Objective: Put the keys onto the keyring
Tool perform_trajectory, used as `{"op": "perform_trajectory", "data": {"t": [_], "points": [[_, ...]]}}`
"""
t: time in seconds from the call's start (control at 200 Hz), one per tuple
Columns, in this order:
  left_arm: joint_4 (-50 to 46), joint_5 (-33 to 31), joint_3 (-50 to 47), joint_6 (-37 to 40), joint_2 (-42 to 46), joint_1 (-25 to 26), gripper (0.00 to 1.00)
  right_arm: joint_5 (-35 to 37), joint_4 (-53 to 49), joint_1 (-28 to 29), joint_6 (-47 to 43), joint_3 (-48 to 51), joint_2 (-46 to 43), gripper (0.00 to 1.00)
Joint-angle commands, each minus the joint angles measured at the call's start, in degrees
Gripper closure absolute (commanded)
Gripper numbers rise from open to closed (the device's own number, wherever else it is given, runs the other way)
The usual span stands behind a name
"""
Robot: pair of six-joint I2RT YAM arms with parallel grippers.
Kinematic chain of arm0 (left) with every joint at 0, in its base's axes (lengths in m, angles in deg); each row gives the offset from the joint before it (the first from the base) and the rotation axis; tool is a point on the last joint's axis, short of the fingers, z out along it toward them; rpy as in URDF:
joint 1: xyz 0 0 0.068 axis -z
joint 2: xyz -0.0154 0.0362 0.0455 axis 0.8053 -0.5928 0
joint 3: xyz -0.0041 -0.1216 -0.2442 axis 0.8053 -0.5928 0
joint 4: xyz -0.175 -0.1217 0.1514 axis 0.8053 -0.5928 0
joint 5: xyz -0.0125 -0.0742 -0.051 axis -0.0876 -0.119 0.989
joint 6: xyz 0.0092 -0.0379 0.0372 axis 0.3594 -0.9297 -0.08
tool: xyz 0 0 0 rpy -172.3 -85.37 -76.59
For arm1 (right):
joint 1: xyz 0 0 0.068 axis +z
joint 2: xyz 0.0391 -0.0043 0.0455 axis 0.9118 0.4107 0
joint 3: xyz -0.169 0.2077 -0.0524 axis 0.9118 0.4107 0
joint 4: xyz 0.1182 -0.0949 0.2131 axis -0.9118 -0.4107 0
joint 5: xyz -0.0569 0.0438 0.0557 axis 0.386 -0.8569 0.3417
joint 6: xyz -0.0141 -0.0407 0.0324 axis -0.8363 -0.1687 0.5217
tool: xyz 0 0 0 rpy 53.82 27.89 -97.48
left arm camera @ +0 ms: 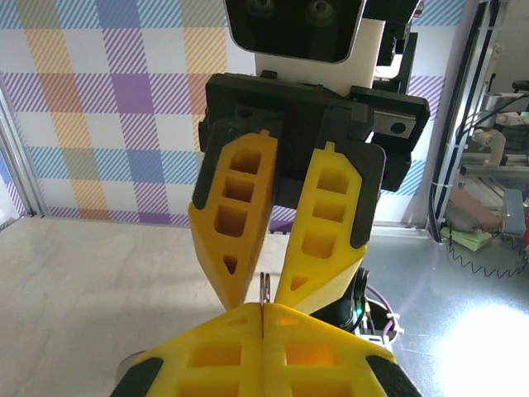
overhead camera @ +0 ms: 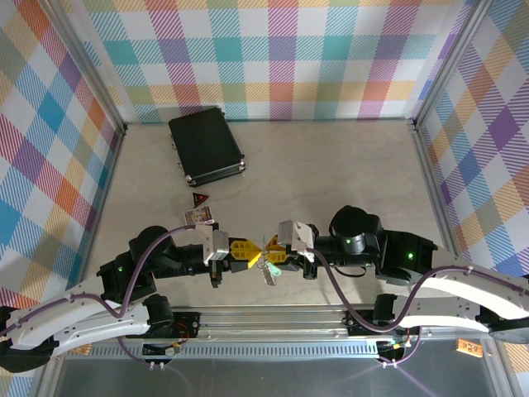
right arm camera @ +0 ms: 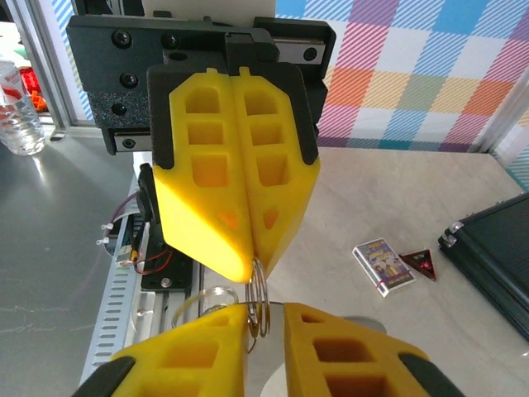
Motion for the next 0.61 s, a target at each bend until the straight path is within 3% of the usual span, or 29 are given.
{"op": "perform_trajectory", "data": {"t": [0.0,0.15,0.4,0.51,0.6], "points": [[2.70,1.11,0.74,-0.54,0.24,-0.18,1.00,-0.67,1.76,0.13,0.09,0.29,0.35,0.89],[2.16,0.66,0.80,-0.14,0.24,-0.22,1.00,-0.20,1.97,0.13,-0.09,0.29,0.12,1.00],[-6.55,-3.47,3.80,3.26,-0.64,-0.24,1.00,2.11,-3.19,0.12,-1.84,-2.12,0.37,1.00],[-15.37,-5.74,7.08,5.84,-2.51,-0.18,0.84,3.11,-8.56,0.14,-3.69,-5.42,2.21,1.00],[-19.53,-7.20,8.86,7.04,-4.13,-0.17,0.81,3.38,-13.77,0.09,-4.96,-9.02,5.06,1.00]]}}
